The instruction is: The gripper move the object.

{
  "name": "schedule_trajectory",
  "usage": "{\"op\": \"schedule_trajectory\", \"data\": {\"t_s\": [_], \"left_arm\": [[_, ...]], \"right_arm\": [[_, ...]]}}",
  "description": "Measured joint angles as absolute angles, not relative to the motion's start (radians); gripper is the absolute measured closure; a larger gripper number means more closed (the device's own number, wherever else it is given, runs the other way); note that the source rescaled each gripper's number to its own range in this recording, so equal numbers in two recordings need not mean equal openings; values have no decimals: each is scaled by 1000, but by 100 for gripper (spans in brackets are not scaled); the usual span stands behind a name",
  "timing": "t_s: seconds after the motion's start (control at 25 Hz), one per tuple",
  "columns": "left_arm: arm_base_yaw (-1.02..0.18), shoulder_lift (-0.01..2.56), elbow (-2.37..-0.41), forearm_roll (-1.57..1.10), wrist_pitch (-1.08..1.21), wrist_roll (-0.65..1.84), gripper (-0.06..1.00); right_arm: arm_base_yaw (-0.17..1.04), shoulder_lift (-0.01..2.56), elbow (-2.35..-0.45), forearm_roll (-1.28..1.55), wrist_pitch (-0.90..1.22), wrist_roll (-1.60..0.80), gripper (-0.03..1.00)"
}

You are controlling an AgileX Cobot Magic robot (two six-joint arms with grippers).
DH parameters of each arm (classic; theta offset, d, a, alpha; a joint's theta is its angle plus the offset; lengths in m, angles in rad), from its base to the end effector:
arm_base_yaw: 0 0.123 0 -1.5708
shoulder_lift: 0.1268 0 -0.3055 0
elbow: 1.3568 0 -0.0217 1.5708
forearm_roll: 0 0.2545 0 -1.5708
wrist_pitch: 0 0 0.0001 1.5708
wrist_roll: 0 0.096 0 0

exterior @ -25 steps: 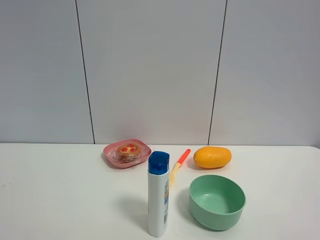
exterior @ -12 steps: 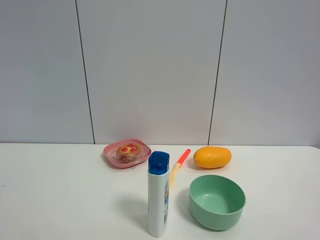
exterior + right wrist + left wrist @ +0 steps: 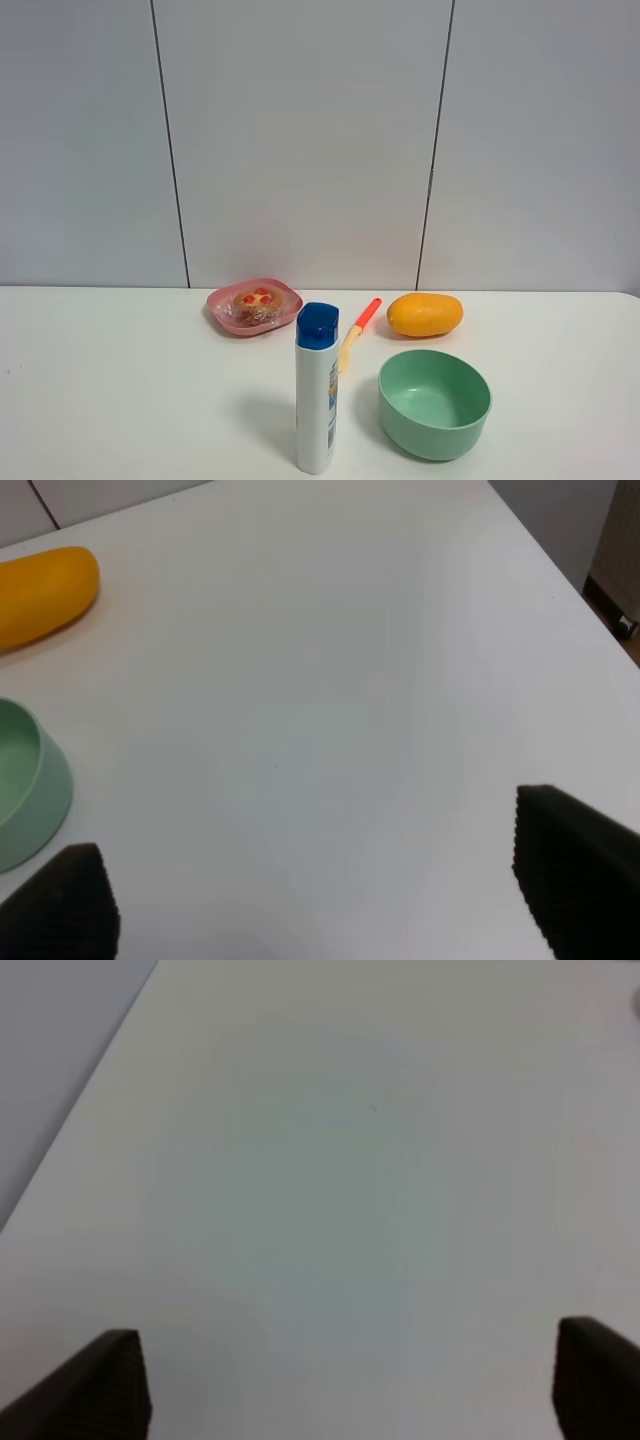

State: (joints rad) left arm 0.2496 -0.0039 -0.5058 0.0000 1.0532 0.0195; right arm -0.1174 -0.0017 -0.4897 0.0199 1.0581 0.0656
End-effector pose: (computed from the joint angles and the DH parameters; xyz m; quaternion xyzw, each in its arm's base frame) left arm -0.0182 -0.0046 0.2791 -0.0974 0.8431 0.0709 0.5241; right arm -0.0165 0.0036 0.2741 0.0778 0.8512 -0.0035 0.5190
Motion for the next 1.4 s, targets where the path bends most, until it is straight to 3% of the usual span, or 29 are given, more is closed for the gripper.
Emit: {"op": "schedule_trajectory", "data": {"t_s": [1.4], "left_arm": [[251, -4, -506, 0, 1053, 19, 16]], "right_arm": [[-117, -2, -490, 20, 1058, 66, -3]]}}
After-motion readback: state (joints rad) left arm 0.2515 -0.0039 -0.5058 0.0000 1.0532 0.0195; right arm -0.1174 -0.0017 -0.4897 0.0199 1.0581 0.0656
